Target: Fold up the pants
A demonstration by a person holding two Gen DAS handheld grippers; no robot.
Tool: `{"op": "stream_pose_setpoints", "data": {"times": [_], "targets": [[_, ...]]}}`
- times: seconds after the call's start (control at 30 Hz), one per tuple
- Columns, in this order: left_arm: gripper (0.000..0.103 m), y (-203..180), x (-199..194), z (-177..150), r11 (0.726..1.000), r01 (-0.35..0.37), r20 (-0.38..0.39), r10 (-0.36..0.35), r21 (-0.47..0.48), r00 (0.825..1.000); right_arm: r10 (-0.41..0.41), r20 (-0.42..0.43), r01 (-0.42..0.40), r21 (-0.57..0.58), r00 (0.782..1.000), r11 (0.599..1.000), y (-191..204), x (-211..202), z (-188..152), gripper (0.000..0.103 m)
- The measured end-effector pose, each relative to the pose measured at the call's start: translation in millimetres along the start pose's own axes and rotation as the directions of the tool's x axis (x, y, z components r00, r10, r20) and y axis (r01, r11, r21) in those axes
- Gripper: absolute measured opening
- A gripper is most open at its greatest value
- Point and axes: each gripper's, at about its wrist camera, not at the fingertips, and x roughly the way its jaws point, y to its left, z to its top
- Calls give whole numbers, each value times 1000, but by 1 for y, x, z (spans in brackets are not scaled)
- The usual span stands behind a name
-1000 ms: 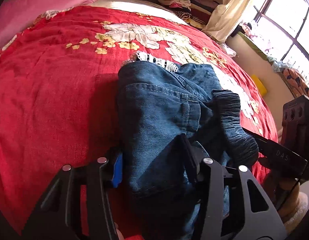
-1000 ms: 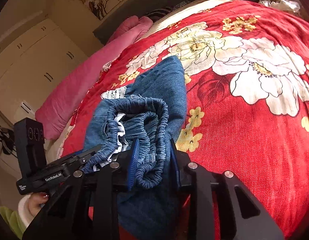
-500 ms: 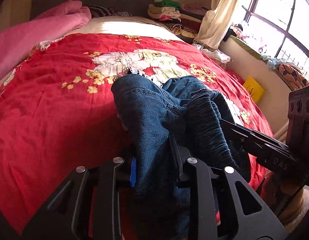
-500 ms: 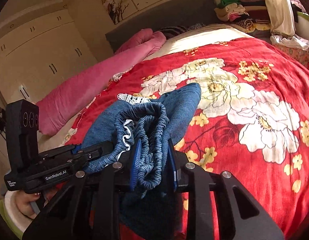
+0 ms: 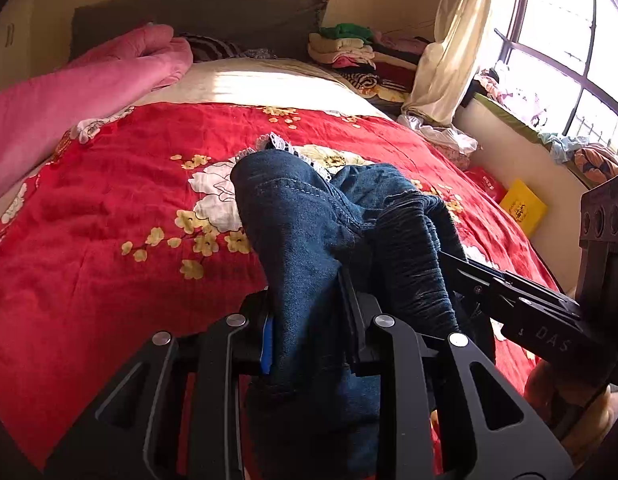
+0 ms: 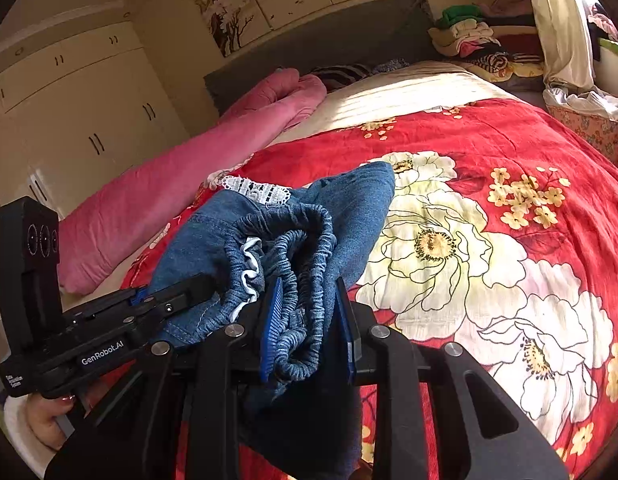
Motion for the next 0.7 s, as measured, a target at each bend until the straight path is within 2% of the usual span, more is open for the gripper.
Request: {"op": "stream_pose_setpoints", "data": {"times": [0.17,0.27,0.33,0.4,0.57,0.63,0.7], "targets": [[20,16,29,-13,999,-20,-57,18,-37,998,-28,-83,33,63,996,997,-23,31,-12,24],[27,29,39,-23,998,-27,-83,22,-63,996,-10,-92,21,123,996,992,-40,37,-20,25],[36,37,42,-26,996,-22,-91,15,-82,996,-10,-91,24,150,996,988,-48,38,-23,35],[42,43,45,-27,995,-18,-98,8,-98,995,4,-90,11,172,996,985,-53,39,-25,37],[46,48,49,-29,994,-14,-105,2,-111,994,-24,-96,38,146,995,989,-47,39,-23,42],[46,47,48,-29,994,-16,-101,5,-108,995,-56,-91,66,115,994,991,-42,33,-22,53],[46,47,47,-29,994,-18,-100,7,-107,995,-76,-78,83,98,994,992,-38,24,-21,58]]}}
